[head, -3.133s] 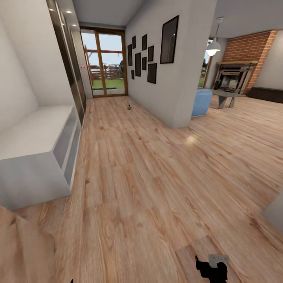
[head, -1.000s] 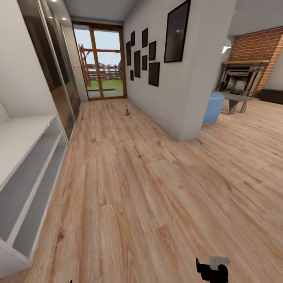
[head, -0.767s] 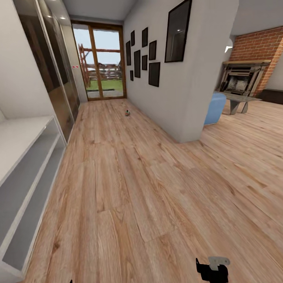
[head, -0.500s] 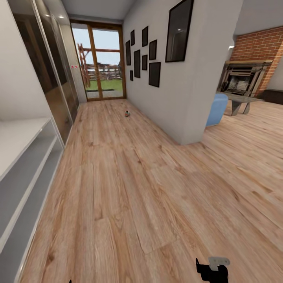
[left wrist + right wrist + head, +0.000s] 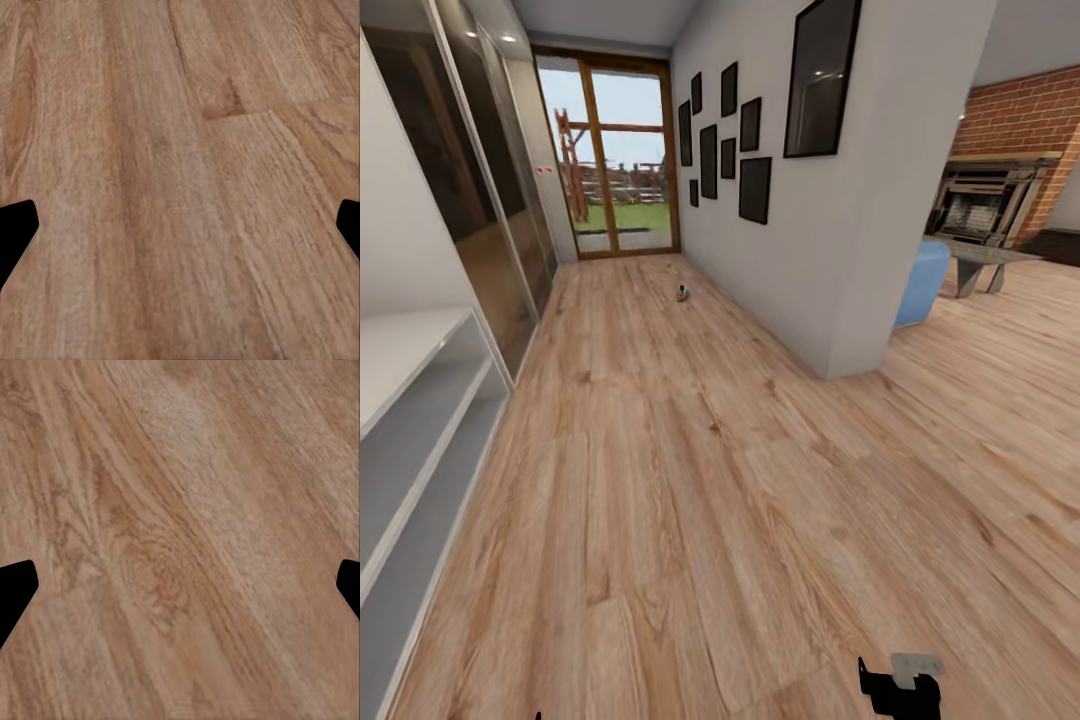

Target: Pick up the two gym shoes and the two sandals from the corridor floor and place them onto the hallstand (shoe rack) in the corridor, making sure they are on the rack and not on the floor. Arrange them so the two gym shoes are next to each other and the two sandals are next to each other.

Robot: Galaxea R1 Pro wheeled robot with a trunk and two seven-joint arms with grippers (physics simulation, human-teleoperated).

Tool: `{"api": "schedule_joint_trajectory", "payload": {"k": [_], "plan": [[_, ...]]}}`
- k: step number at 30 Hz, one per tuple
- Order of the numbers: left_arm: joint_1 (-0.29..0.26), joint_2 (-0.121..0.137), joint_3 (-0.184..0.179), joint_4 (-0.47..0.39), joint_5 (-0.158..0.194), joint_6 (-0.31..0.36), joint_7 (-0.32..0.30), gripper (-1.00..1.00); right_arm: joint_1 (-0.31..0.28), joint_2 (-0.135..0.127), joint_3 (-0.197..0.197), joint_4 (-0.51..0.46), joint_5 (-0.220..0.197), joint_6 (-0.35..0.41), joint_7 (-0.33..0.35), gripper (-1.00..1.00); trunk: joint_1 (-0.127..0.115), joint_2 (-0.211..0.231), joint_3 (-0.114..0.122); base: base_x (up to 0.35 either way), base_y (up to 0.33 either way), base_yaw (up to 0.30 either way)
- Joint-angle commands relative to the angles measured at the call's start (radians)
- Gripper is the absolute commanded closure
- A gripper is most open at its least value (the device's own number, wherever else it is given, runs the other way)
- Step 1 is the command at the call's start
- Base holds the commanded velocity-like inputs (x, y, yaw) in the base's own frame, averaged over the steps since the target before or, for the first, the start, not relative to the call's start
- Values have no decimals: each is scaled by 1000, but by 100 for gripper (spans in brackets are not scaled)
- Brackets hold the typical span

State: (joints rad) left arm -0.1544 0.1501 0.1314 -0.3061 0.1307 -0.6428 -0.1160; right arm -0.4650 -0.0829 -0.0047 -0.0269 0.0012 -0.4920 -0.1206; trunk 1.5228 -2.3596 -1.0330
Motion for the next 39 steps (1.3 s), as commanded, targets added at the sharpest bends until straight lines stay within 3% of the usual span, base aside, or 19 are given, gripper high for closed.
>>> {"api": "schedule_joint_trajectory", "payload": {"k": [1, 8, 25, 39], "plan": [[-1, 0, 2, 1, 10, -1, -10, -100, -1, 0, 0, 1, 0, -3, -2, -100, 0, 0, -1, 339, 0, 0], [-1, 0, 2, 1, 12, -1, -11, -100, 0, 0, 0, 1, 0, -3, -2, -100, 0, 0, -1, 339, 0, 79], [-1, 0, 2, 1, 12, -4, -10, -100, 0, 2, 0, 1, 0, -3, -2, -100, 0, 0, -1, 339, 0, 269], [-1, 0, 1, 1, 12, -5, -10, -100, 0, 1, 0, 1, 0, -3, -2, -100, 0, 0, -1, 339, 0, 47]]}}
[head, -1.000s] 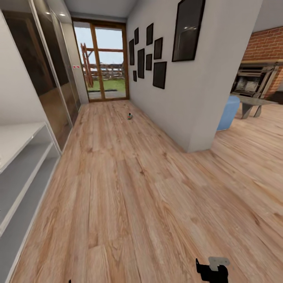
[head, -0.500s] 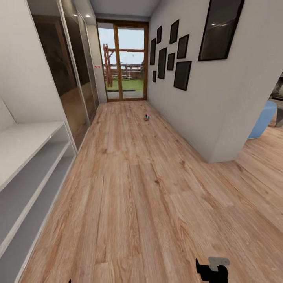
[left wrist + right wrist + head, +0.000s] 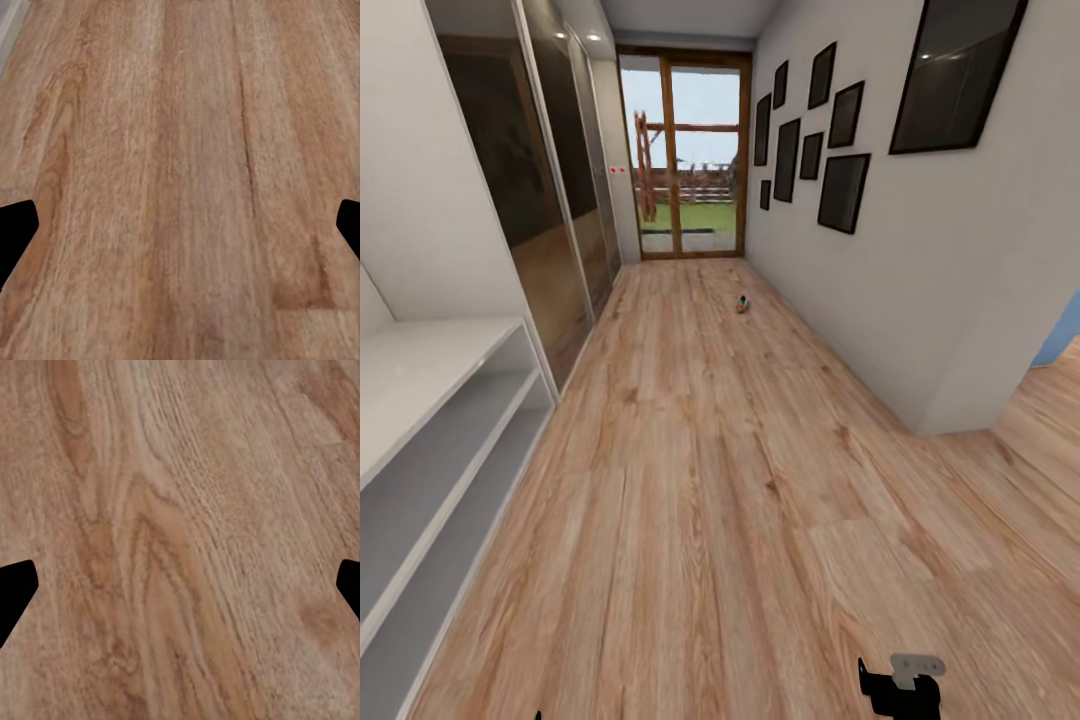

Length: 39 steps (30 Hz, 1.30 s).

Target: Pick up the two gym shoes and the two sandals from the corridor floor and place them onto the hallstand (shoe rack) in the corridor, making sure they are on the rack and not on the floor. Arrange them so the two gym shoes are next to each other and the two sandals are next to each other.

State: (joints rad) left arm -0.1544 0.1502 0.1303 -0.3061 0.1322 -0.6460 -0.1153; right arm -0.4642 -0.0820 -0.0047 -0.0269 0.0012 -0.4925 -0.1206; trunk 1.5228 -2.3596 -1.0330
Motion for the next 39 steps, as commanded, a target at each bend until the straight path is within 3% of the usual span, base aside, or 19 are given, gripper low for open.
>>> {"api": "schedule_joint_trajectory", "payload": {"k": [1, 9, 23, 39], "plan": [[-1, 0, 2, 1, 10, -1, -10, -100, -1, 0, 0, 1, 0, -3, -2, -100, 0, 0, -1, 339, 0, 2], [-1, 0, 2, 1, 10, -1, -10, -100, -1, 0, 0, 1, 0, -3, -2, -100, 0, 0, -1, 339, 0, 31], [-1, -1, 2, 1, 10, -1, -10, -100, -1, -1, 0, 1, -1, -3, -2, -100, 0, 0, -1, 339, 0, 207], [-1, 0, 2, 1, 10, -1, -10, -100, -1, -1, 0, 1, 0, -4, -2, -100, 0, 0, -1, 339, 0, 22]]}}
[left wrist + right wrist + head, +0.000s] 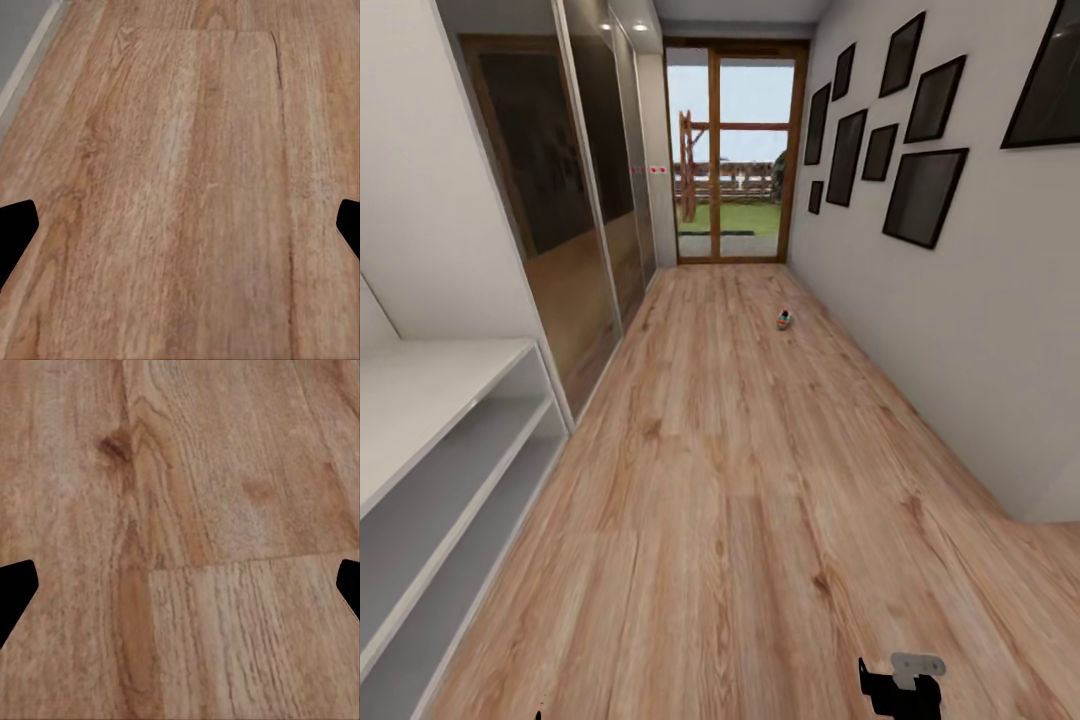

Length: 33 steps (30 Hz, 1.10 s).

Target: Pick up the two gym shoes and the two sandals from the corridor floor and place them onto the hallstand (shoe rack) in the corridor, making sure they are on the rack and not on the floor. Arrange them so the two gym shoes are next to each other and the two sandals are next to each other.

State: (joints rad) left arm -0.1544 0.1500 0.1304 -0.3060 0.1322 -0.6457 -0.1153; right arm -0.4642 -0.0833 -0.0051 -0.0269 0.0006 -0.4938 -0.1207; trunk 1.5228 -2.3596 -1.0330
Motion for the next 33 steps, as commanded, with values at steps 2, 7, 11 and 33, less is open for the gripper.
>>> {"api": "schedule_joint_trajectory", "payload": {"k": [2, 7, 11, 33], "plan": [[-1, 0, 2, 1, 10, -2, -10, -100, -1, 0, 0, 1, 1, -3, -2, -100, 0, 0, -1, 339, 0, 2], [-1, 0, 2, 1, 10, -2, -10, -100, -1, 0, 0, 1, 2, -3, -2, -100, 0, 0, -1, 339, 0, 1], [-1, 0, 2, 1, 10, -2, -10, -100, -1, -1, 1, 1, 2, -3, -2, -100, 0, 0, -1, 339, 0, 0], [-1, 0, 2, 1, 10, -3, -10, -100, 2, -1, 1, 1, 3, -3, -2, -100, 0, 0, -1, 339, 0, 0]]}}
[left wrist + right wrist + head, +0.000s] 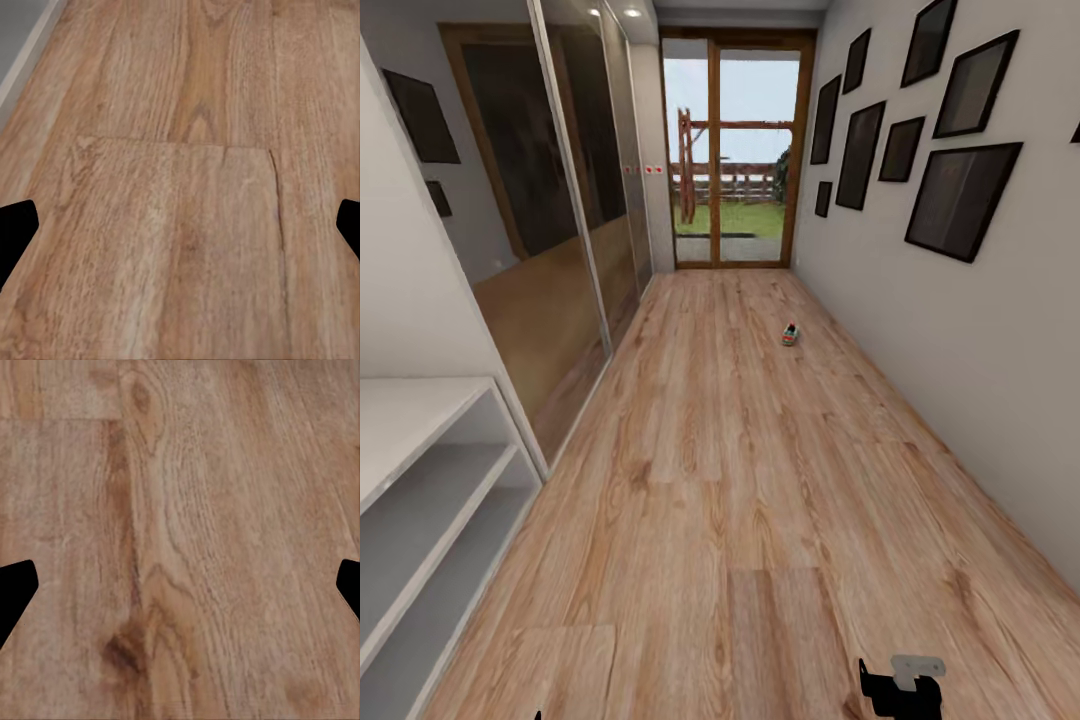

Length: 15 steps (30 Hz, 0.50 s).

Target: Pick up the two gym shoes and the two sandals from the corridor floor and place them onto the hallstand (shoe rack) in the corridor, making sure they are on the rack and not on the floor. Arrange them so the two gym shoes are next to each other and the two sandals are next to each other.

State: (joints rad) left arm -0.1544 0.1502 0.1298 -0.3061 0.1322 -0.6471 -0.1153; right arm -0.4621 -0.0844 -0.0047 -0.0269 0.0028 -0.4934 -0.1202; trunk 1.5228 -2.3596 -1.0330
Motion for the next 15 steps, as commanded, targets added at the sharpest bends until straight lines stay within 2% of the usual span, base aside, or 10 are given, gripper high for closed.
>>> {"api": "schedule_joint_trajectory", "payload": {"k": [1, 15], "plan": [[-1, 0, 2, 1, 10, -2, -10, -100, 0, 0, 0, 1, 0, -3, -2, -100, 0, 0, -1, 339, 0, 0], [-1, 0, 2, 1, 10, -1, -10, -100, 0, 0, 0, 1, 0, -3, -2, -100, 0, 0, -1, 339, 0, 0]]}}
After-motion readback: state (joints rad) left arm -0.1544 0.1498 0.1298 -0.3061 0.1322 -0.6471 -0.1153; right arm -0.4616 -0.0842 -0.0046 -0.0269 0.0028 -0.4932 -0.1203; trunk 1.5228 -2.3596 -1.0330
